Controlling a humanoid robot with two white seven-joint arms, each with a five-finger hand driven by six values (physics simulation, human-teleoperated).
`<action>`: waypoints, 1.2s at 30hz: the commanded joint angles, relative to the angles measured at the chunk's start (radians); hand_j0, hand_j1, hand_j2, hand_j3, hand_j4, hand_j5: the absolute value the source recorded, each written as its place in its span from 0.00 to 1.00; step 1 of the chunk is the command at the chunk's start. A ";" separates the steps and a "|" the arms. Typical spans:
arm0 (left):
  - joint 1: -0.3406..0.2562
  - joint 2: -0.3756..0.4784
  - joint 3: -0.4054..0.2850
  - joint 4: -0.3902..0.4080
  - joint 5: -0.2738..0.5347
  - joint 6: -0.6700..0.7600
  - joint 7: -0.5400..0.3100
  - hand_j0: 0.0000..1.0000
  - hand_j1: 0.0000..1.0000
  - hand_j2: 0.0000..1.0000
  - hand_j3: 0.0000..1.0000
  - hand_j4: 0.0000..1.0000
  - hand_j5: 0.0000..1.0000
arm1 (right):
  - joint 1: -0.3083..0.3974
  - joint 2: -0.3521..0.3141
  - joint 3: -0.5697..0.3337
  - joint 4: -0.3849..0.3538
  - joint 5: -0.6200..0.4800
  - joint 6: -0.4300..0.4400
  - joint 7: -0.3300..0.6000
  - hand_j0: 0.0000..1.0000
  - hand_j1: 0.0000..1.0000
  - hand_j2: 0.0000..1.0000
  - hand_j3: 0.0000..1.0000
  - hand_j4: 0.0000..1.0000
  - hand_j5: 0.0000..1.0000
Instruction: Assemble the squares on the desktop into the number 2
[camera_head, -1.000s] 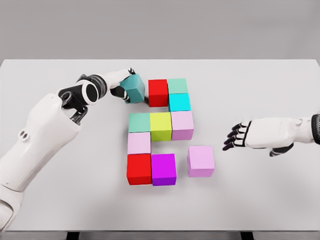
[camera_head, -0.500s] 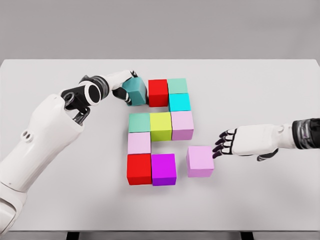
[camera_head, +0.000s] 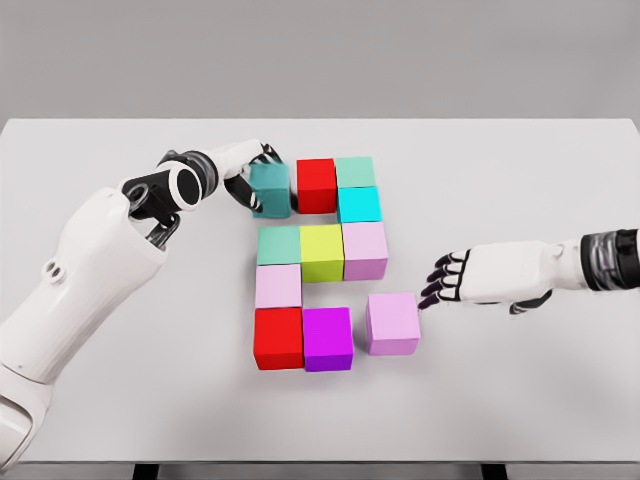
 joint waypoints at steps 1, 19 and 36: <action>0.000 0.000 0.000 0.000 -0.003 -0.003 0.000 0.91 0.91 0.91 0.91 0.91 0.91 | 0.000 0.020 -0.013 0.051 -0.004 0.002 0.000 1.00 1.00 1.00 1.00 1.00 1.00; -0.002 -0.007 0.003 0.017 -0.012 -0.003 0.000 0.95 0.95 0.95 0.95 0.95 0.95 | -0.006 0.078 0.001 0.033 0.020 0.002 0.000 1.00 1.00 1.00 1.00 1.00 1.00; -0.021 -0.035 0.008 0.044 -0.029 -0.003 0.000 0.95 0.95 0.95 0.95 0.95 0.95 | -0.011 -0.026 -0.013 0.033 -0.059 0.002 0.000 1.00 1.00 1.00 1.00 1.00 1.00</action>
